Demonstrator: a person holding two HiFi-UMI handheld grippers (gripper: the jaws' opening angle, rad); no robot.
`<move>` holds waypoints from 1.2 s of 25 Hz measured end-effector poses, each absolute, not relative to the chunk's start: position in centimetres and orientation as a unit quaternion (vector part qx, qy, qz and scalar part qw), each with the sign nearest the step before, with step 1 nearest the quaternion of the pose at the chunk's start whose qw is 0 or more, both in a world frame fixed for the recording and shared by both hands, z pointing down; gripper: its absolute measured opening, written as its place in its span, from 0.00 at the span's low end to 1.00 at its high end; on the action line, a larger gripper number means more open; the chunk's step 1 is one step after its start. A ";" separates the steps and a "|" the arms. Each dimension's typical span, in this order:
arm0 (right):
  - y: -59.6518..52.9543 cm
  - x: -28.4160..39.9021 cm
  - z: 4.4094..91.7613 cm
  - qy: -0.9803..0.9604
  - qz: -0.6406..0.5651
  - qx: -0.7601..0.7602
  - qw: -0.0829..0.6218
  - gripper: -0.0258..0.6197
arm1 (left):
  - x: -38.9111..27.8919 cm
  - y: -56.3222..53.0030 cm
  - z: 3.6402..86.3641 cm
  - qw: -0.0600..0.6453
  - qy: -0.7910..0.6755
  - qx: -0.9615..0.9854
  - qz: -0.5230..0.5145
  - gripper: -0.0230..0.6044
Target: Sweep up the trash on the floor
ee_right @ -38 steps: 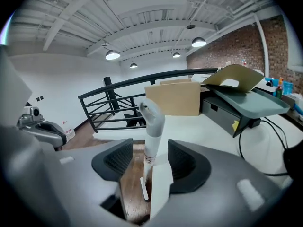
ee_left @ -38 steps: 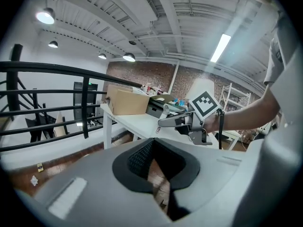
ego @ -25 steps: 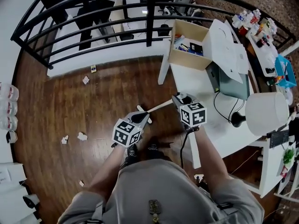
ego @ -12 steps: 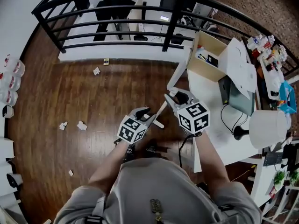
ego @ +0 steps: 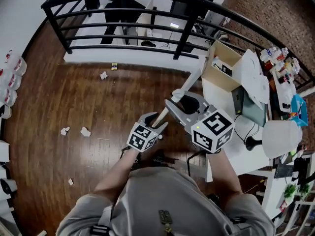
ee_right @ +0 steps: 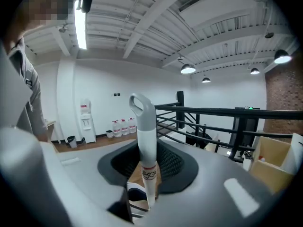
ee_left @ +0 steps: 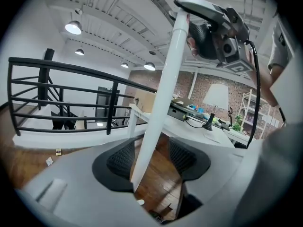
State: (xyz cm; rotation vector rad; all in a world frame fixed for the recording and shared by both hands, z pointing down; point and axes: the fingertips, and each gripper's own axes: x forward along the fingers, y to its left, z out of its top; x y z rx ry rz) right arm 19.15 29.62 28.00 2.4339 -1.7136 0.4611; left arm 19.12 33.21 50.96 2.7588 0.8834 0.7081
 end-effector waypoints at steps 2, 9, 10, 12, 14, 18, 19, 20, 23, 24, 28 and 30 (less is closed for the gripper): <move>27.9 18.1 27.4 -0.584 0.148 0.796 0.062 0.19 | 19.1 31.2 50.5 0.079 0.276 0.931 0.225 0.29; 20.5 14.7 27.6 -0.634 0.147 0.755 0.076 0.20 | 15.8 22.0 50.7 0.068 0.228 0.942 0.237 0.23; 19.5 14.0 27.7 -0.642 0.148 0.749 0.077 0.20 | 15.1 20.7 50.9 0.067 0.219 0.944 0.239 0.23; 17.5 12.8 27.9 -0.658 0.147 0.734 0.077 0.20 | 13.7 18.2 51.1 0.060 0.203 0.946 0.245 0.23; 15.8 11.3 28.2 -0.679 0.147 0.716 0.074 0.20 | 11.9 16.2 51.4 0.054 0.186 0.947 0.255 0.23; 12.7 7.6 28.7 -0.733 0.147 0.662 0.053 0.20 | 7.4 11.8 51.9 0.056 0.118 0.952 0.276 0.23; 12.0 6.6 28.7 -0.748 0.145 0.646 0.049 0.20 | 6.3 10.7 52.0 0.058 0.095 0.954 0.278 0.23; 11.2 5.4 28.7 -0.761 0.143 0.631 0.046 0.20 | 4.9 9.7 52.0 0.063 0.075 0.955 0.279 0.23; 8.5 1.1 28.9 -0.797 0.140 0.587 0.043 0.20 | 0.0 6.8 52.0 0.081 0.021 0.954 0.286 0.24; 7.4 -0.6 29.0 -0.808 0.141 0.570 0.044 0.20 | -1.9 5.7 52.0 0.087 0.004 0.953 0.292 0.24; 2.7 -8.1 29.4 -0.850 0.145 0.503 0.057 0.20 | -10.1 1.0 52.0 0.110 -0.065 0.942 0.309 0.24; 0.2 -11.9 29.7 -0.865 0.144 0.475 0.066 0.20 | -14.2 -1.7 52.3 0.119 -0.098 0.939 0.308 0.25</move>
